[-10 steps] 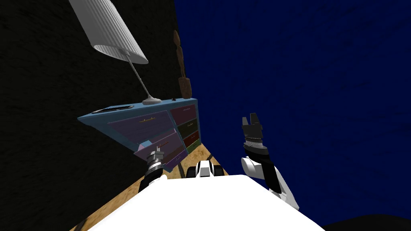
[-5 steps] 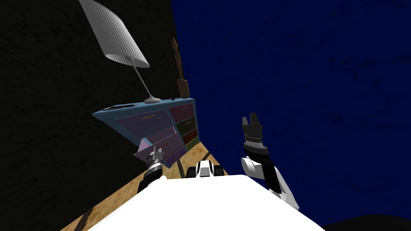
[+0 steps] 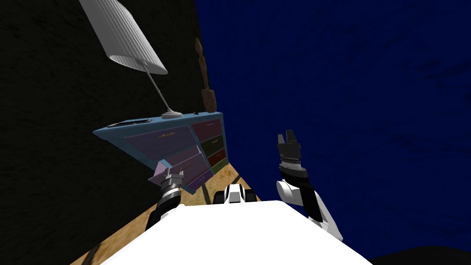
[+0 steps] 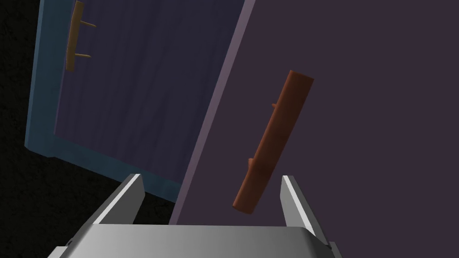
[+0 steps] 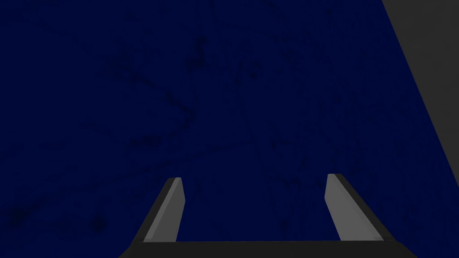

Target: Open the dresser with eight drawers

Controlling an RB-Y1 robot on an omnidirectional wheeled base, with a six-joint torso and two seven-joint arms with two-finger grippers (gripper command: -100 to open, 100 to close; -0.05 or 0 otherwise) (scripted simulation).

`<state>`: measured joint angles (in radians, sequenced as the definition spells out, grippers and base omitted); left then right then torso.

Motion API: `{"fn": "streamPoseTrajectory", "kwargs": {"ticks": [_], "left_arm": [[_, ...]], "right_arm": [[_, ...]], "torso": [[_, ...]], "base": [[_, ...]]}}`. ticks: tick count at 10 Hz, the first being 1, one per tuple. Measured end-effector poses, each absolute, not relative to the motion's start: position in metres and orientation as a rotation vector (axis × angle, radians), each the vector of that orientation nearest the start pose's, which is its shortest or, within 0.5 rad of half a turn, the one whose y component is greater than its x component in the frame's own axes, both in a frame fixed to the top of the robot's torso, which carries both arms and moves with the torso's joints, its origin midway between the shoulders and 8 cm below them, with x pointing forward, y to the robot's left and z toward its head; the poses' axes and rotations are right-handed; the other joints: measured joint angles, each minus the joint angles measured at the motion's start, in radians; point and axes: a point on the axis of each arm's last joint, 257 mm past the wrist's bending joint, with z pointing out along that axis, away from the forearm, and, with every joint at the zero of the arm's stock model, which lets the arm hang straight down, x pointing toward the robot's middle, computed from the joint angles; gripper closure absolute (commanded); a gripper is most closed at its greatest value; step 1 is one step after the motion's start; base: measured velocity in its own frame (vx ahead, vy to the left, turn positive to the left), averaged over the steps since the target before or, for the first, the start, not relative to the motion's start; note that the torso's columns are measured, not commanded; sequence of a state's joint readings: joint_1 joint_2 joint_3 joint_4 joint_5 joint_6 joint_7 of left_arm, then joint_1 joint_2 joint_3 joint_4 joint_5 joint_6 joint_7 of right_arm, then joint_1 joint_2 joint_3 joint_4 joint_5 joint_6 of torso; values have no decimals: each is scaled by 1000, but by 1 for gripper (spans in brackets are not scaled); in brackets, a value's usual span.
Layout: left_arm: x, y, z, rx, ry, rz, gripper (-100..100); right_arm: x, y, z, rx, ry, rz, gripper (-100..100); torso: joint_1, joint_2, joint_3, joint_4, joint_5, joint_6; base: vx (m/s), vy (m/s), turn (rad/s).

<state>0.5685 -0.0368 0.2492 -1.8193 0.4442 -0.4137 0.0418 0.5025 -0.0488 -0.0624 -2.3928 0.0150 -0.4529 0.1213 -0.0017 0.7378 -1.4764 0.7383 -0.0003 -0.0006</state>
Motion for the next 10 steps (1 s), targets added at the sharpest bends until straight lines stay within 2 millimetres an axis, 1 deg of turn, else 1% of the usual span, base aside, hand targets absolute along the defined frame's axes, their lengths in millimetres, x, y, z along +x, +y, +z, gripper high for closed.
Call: {"fn": "streamPoseTrajectory", "kwargs": {"ticks": [2, 4, 5, 10], "left_arm": [[306, 460, -223, -1445, 497, -1073, -100], [300, 463, -216, -1455, 504, -1064, -100], [300, 464, -217, -1460, 507, -1061, 0], [299, 463, -218, -1465, 509, -1060, 0]], "right_arm": [[326, -286, 64, 511, 642, 1133, 0], [326, -287, 64, 511, 641, 1130, 0], [325, -287, 65, 509, 638, 1129, 0], [326, -286, 64, 510, 640, 1131, 0]], "torso": [[0, -1, -1, 0, 0, 1], [0, 1, -1, 3, -3, 0], [1, 2, 1, 1, -3, 0], [-1, 0, -1, 1, 0, 1]], "base": [[20, -19, -5], [13, -18, -9], [9, -10, -3], [-1, 3, 3]]}}
